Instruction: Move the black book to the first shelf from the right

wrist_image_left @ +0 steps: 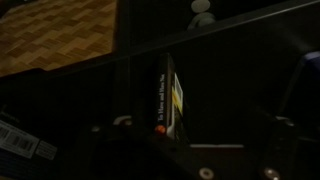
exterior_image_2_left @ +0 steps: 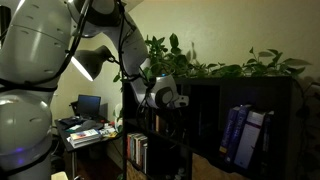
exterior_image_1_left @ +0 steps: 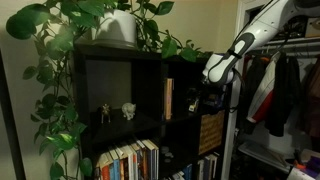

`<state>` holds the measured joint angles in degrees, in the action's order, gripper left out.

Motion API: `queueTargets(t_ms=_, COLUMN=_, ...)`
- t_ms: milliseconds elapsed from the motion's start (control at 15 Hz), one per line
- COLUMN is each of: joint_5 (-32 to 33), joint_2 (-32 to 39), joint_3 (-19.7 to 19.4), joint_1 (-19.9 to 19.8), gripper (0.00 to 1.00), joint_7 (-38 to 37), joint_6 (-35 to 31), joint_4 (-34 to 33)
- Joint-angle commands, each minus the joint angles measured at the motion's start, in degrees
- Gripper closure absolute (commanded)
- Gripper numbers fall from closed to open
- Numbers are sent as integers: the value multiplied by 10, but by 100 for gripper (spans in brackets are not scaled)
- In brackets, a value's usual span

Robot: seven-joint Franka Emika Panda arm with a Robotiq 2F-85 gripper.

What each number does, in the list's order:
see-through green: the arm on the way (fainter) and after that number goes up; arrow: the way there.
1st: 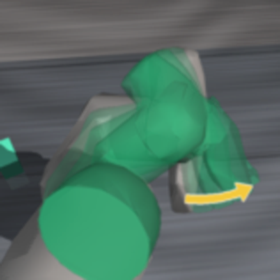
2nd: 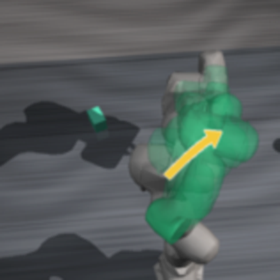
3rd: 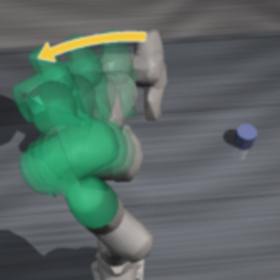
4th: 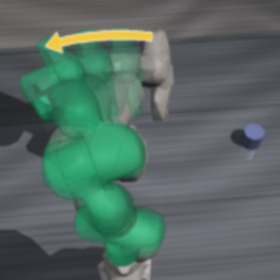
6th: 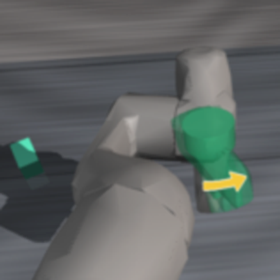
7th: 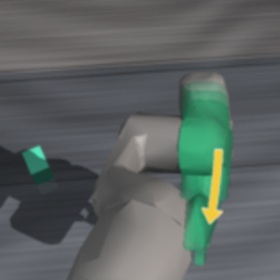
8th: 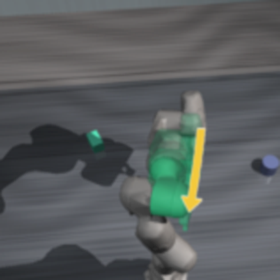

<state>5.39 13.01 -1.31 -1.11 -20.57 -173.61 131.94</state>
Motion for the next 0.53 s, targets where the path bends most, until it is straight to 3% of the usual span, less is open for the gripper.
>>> queueTargets(t_ms=0, joint_5=46, joint_2=19, joint_3=-48, joint_1=34, gripper=0, joint_7=-47, joint_6=-31, joint_4=-13)
queueTargets(t_ms=467, joint_5=59, joint_2=29, joint_3=-80, joint_1=72, gripper=0, joint_7=-79, joint_6=-39, joint_4=-20)
